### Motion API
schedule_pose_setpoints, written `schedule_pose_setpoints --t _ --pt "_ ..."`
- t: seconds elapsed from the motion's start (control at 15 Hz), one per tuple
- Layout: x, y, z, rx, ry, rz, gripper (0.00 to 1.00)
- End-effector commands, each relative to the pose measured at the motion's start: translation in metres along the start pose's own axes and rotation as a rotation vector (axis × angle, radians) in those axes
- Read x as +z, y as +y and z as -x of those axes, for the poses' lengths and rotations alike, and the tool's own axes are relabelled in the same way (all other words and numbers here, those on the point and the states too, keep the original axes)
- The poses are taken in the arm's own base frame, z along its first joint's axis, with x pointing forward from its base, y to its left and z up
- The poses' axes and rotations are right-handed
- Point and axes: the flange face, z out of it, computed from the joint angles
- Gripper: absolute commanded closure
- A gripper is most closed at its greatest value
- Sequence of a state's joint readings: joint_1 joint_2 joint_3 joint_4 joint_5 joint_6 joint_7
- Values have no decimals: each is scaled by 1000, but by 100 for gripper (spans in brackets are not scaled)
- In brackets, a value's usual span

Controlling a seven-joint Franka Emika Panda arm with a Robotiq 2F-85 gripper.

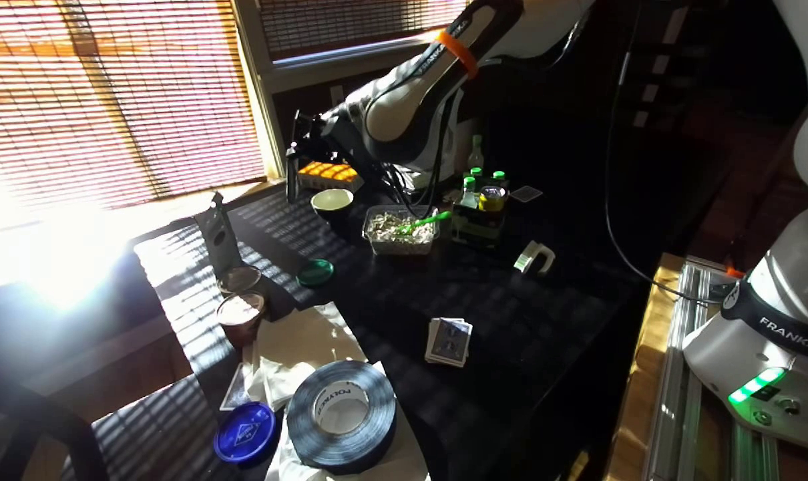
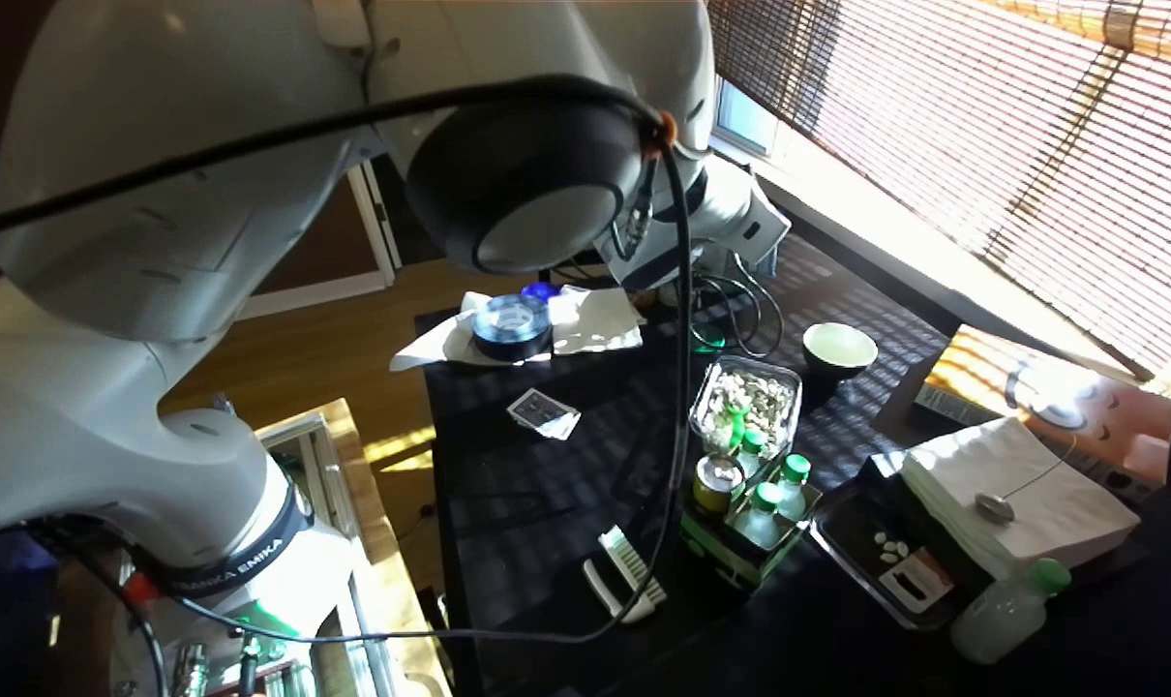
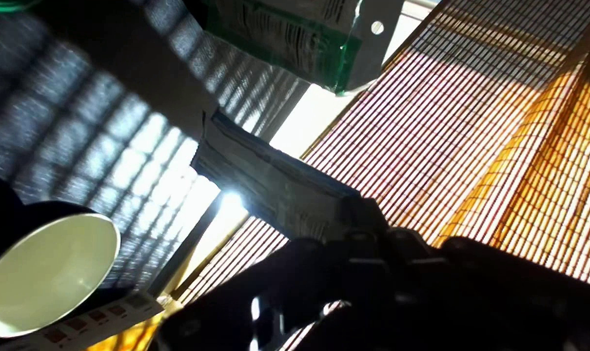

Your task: Put the packet in the bowl

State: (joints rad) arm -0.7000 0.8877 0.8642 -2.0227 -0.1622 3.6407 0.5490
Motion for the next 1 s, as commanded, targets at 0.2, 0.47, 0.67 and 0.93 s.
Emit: schedule_pose_setpoints --t 0.2,0.47,0.67,0.93 --pt "-9 3 -58 -15 -90 -28 99" --pt "-4 15 -72 -6 -88 -16 99" --pt "6 26 -87 -31 -20 12 100" --pt "15 49 -118 -53 45 94 100"
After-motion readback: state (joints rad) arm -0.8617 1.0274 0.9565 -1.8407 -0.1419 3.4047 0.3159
